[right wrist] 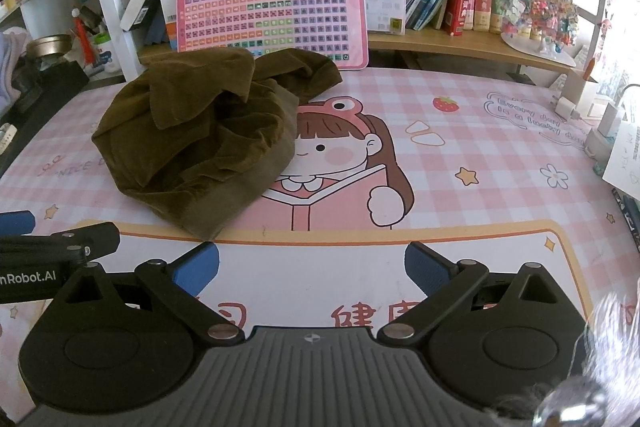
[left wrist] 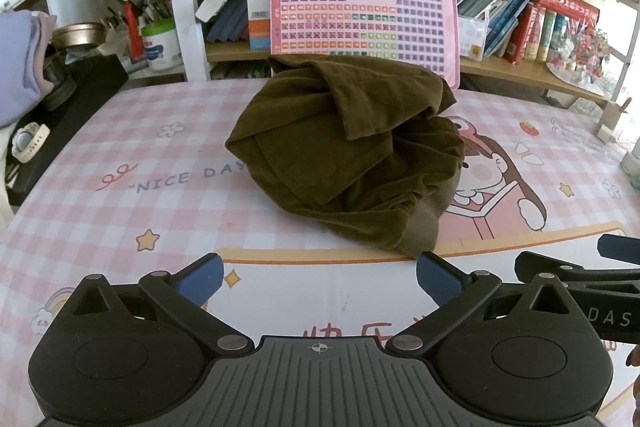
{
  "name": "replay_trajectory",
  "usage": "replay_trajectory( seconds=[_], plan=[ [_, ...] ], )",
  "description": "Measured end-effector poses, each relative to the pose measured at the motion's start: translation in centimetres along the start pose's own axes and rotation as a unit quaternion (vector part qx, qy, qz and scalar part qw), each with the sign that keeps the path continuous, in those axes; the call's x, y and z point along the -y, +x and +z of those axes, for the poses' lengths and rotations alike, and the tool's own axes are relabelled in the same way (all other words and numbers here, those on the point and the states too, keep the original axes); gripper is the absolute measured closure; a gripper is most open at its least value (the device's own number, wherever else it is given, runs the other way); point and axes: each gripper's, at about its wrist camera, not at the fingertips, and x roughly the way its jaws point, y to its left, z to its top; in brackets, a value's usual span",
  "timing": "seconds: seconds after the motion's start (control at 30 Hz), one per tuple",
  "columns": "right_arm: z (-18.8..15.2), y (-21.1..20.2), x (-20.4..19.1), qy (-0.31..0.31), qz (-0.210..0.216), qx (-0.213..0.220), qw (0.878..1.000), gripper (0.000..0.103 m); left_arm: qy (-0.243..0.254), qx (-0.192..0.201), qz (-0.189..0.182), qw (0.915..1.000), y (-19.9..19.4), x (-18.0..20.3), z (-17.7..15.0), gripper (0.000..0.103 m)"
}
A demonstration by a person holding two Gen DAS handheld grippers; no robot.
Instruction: Fold clothes
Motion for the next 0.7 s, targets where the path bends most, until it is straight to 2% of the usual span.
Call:
replay_trajectory(
  seconds=[0.7],
  plan=[
    [0.13,0.19,0.02,-0.001,0.002,-0.002,1.0,0.003,-0.003,-0.001,0.0,1.0,0.03,-0.08,0.12,0.0]
  ],
)
